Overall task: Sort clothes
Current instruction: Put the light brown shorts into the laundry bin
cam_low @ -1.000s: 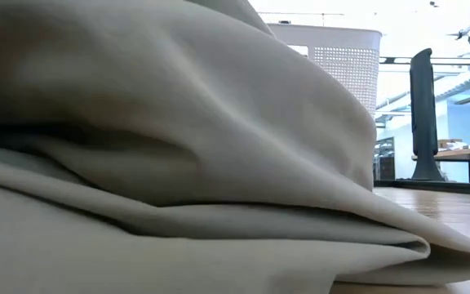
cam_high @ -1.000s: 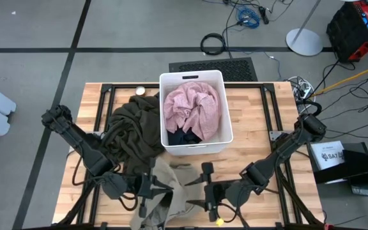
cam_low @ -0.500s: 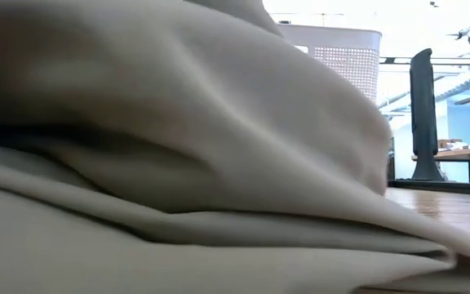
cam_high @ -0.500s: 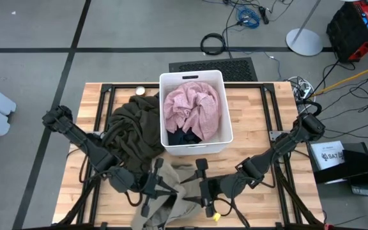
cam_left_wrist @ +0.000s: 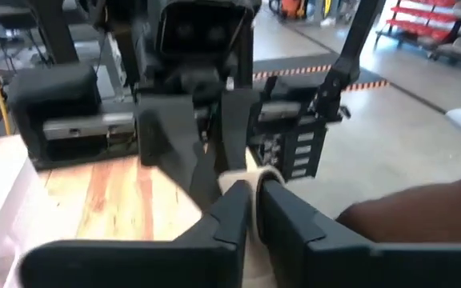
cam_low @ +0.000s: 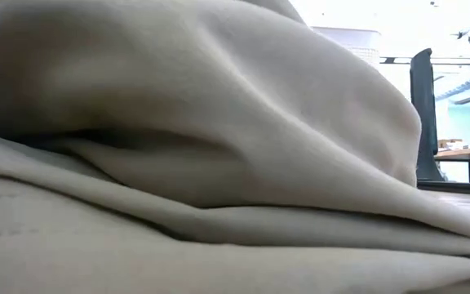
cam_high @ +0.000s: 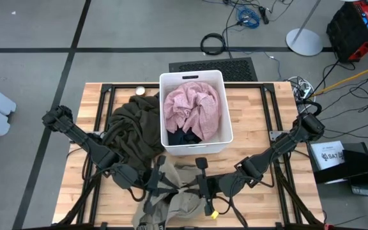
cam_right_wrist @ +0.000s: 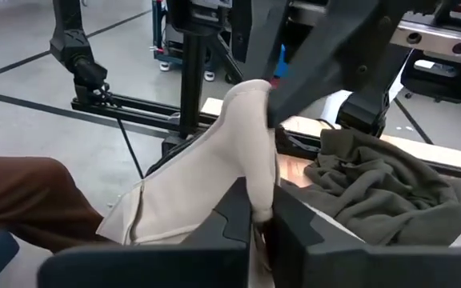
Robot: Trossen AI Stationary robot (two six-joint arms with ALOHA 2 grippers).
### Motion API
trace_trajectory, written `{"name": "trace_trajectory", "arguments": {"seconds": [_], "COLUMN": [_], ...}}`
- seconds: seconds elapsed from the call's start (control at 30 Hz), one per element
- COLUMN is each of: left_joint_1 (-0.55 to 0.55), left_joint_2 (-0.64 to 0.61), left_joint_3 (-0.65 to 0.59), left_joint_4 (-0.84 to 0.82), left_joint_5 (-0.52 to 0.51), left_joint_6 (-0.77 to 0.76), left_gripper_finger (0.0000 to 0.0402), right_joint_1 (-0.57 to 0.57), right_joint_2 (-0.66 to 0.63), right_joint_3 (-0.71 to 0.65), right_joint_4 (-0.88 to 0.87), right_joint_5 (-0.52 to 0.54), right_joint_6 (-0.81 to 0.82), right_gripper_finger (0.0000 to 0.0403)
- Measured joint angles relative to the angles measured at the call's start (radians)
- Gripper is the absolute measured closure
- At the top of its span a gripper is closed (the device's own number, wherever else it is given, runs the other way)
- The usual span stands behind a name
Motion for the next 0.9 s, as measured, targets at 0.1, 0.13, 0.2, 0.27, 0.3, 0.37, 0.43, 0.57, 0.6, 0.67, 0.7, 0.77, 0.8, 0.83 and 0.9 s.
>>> {"name": "trace_trajectory", "arguments": {"seconds": [0.1,0.13,0.2,0.27,0.3,0.37,0.43,0.57,0.6,0.67,0.7,0.77,0.8,0.83,0.9], "left_joint_1": [0.0,0.0,-0.001,-0.001,-0.001,-0.004,-0.02,-0.099,-0.12,-0.166,-0.188,-0.231,-0.252,-0.27,-0.296], "left_joint_2": [-0.006,-0.014,-0.034,-0.063,-0.076,-0.102,-0.118,-0.106,-0.095,-0.073,-0.06,-0.033,-0.019,-0.004,0.03], "left_joint_3": [0.0,0.0,0.0,0.0,0.0,0.0,0.0,-0.022,-0.04,-0.078,-0.091,-0.104,-0.11,-0.114,-0.115], "left_joint_4": [-0.066,-0.104,-0.172,-0.259,-0.302,-0.39,-0.48,-0.606,-0.599,-0.552,-0.532,-0.512,-0.507,-0.507,-0.505], "left_joint_5": [-0.005,-0.009,-0.024,-0.034,-0.034,-0.033,-0.025,-0.022,-0.022,-0.022,-0.022,-0.023,-0.022,-0.017,-0.004], "left_joint_6": [-0.003,-0.005,-0.035,-0.085,-0.116,-0.193,-0.284,-0.457,-0.487,-0.524,-0.527,-0.527,-0.528,-0.528,-0.528], "left_gripper_finger": [0.0315,0.0302,0.0279,0.0264,0.0258,0.0252,0.025,0.0249,0.0249,0.0249,0.0249,0.0249,0.0249,0.0249,0.0249], "right_joint_1": [0.0,0.0,0.0,0.001,0.002,0.004,0.006,0.01,0.01,0.007,0.003,-0.001,-0.003,-0.005,-0.006], "right_joint_2": [-0.004,-0.01,-0.026,-0.044,-0.051,-0.064,-0.072,-0.073,-0.073,-0.073,-0.073,-0.073,-0.073,-0.073,-0.073], "right_joint_3": [0.0,0.0,0.0,0.0,0.0,0.0,0.0,0.0,0.0,0.0,0.0,0.0,0.0,0.0,0.0], "right_joint_4": [-0.019,-0.038,-0.085,-0.136,-0.159,-0.202,-0.239,-0.317,-0.336,-0.378,-0.399,-0.42,-0.427,-0.43,-0.434], "right_joint_5": [-0.001,-0.001,0.002,0.003,0.004,0.004,0.005,0.075,0.101,0.133,0.144,0.155,0.156,0.155,0.154], "right_joint_6": [0.017,0.024,0.05,0.083,0.099,0.126,0.155,0.217,0.238,0.286,0.306,0.341,0.35,0.36,0.368], "right_gripper_finger": [0.0397,0.0398,0.0398,0.04,0.04,0.04,0.04,0.0401,0.0401,0.0402,0.0402,0.0402,0.0402,0.0402,0.0402]}}
